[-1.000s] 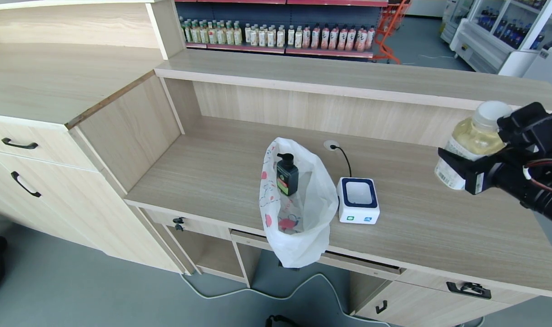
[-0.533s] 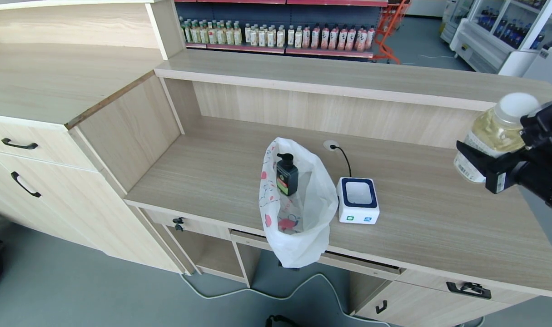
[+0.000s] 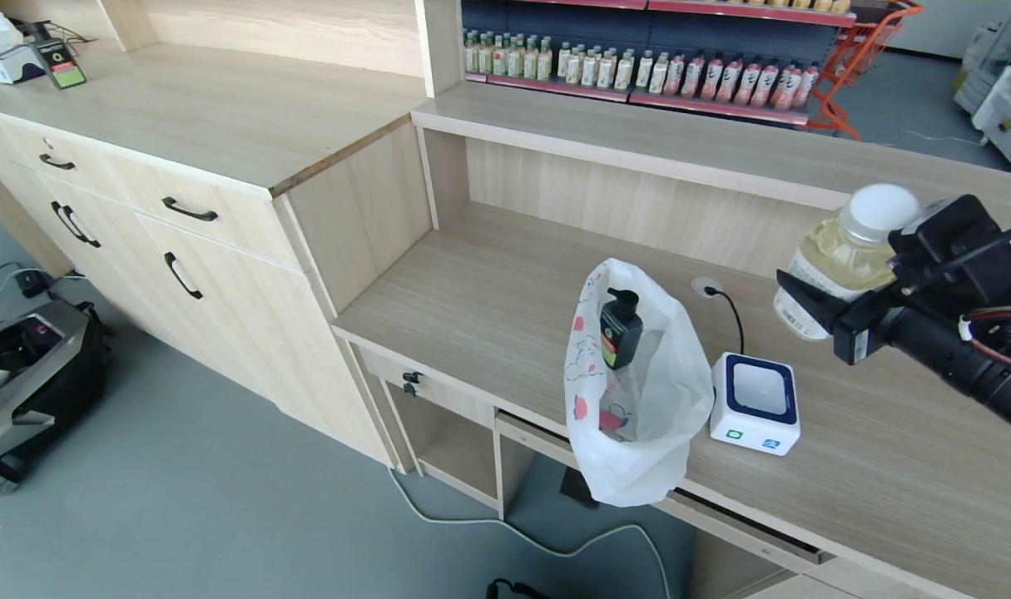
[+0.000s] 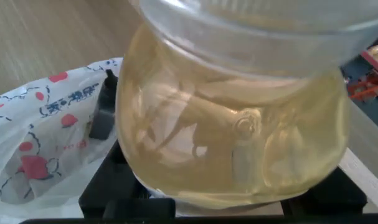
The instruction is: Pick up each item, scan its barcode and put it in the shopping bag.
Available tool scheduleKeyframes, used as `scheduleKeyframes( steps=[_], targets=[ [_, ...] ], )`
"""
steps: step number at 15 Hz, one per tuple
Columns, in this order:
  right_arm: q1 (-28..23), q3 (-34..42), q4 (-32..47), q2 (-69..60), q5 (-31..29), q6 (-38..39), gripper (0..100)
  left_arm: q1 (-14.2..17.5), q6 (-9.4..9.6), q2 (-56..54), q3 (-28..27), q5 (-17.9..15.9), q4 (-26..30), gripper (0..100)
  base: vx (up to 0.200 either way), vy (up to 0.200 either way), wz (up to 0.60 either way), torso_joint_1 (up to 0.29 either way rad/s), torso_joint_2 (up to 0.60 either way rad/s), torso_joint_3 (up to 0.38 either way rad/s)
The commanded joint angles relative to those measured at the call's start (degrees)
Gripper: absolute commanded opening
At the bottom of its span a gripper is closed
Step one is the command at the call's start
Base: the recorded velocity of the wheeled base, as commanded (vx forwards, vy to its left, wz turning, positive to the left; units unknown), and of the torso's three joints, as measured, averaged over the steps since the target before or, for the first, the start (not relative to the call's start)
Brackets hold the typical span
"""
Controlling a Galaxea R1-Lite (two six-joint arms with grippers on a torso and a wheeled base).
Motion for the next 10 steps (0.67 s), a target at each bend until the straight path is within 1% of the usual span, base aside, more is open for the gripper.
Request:
scheduleKeyframes(
  steps=[1,3,4,5,6,10],
  targets=[
    [1.3,-0.2,0.1,5.5,1.0,0.8,0,0.0,-0.05,0.0,0.0,0.0,0.0,100,0.000,0.000,0.00,0.000,0.00,0.000],
    [3.3,-0.6,-0.4,9.4,3.7,5.4,0,0.0,-0.05,0.0,0.0,0.0,0.0,100,0.000,0.000,0.00,0.000,0.00,0.000],
    [3.6,-0.8,-1.5,12.0,5.6,8.8,0,0.0,0.03,0.0,0.0,0.0,0.0,100,0.000,0.000,0.00,0.000,0.00,0.000],
    [3.6,-0.8,-2.0,12.9,6.3,9.7,0,0.0,-0.05,0.0,0.0,0.0,0.0,100,0.000,0.000,0.00,0.000,0.00,0.000],
    [3.6,-0.7,-2.9,16.1,8.9,12.5,0,0.0,0.03,0.0,0.0,0.0,0.0,100,0.000,0.000,0.00,0.000,0.00,0.000],
    [4.2,-0.4,-3.0,20.2,12.1,13.1,0,0.0,-0.05,0.0,0.0,0.0,0.0,100,0.000,0.000,0.00,0.000,0.00,0.000]
  ],
)
